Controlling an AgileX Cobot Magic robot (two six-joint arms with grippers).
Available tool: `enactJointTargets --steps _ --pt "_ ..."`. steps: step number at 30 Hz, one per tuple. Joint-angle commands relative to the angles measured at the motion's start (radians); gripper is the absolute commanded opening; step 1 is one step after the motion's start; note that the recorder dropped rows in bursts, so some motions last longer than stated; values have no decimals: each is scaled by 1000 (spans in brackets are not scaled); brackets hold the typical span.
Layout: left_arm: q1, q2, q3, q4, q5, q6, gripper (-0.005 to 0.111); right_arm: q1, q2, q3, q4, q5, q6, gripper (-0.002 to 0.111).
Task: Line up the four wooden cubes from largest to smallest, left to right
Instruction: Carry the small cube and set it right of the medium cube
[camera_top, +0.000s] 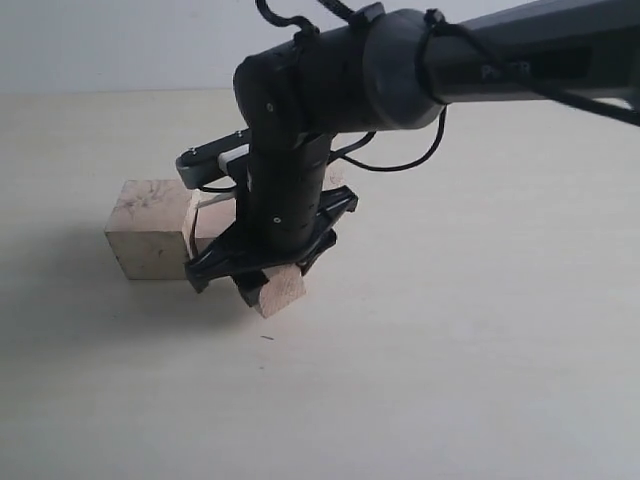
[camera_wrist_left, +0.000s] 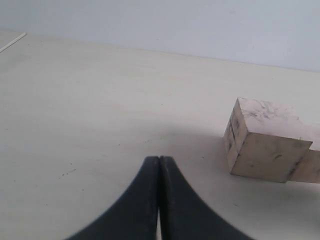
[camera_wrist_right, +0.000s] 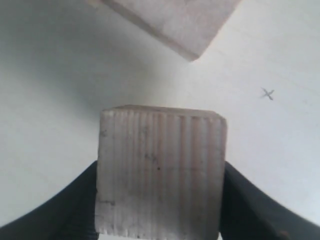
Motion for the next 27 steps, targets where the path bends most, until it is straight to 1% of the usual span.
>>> enactJointTargets --steps 1,3,5,8,11,15,18,21,23,27 --pt "-6 -4 0 5 -7 -3 0 2 -69 1 -35 120 -152 0" --pt "-6 -4 0 5 -7 -3 0 -5 -89 1 -71 163 -206 0" --pt "-6 -4 0 5 -7 -3 0 -30 -108 1 -95 169 -223 0" --pt "-6 -4 0 5 -7 -3 0 -110 -115 1 -85 145 -233 0" --pt "-6 -4 0 5 -7 -3 0 -201 -115 1 -44 144 -326 0" --pt "-6 -4 0 5 -7 -3 0 -299 -115 1 35 141 -590 0" --pt "-6 -4 0 5 -7 -3 0 -343 -111 1 135 118 -857 0" --pt "-6 -4 0 5 -7 -3 0 -349 -93 1 223 99 -1138 0" --pt "-6 -4 0 5 -7 -3 0 -347 -76 -1 249 81 -1280 0" --pt "-6 -4 0 5 -7 -3 0 -331 -27 -23 239 66 -1382 0"
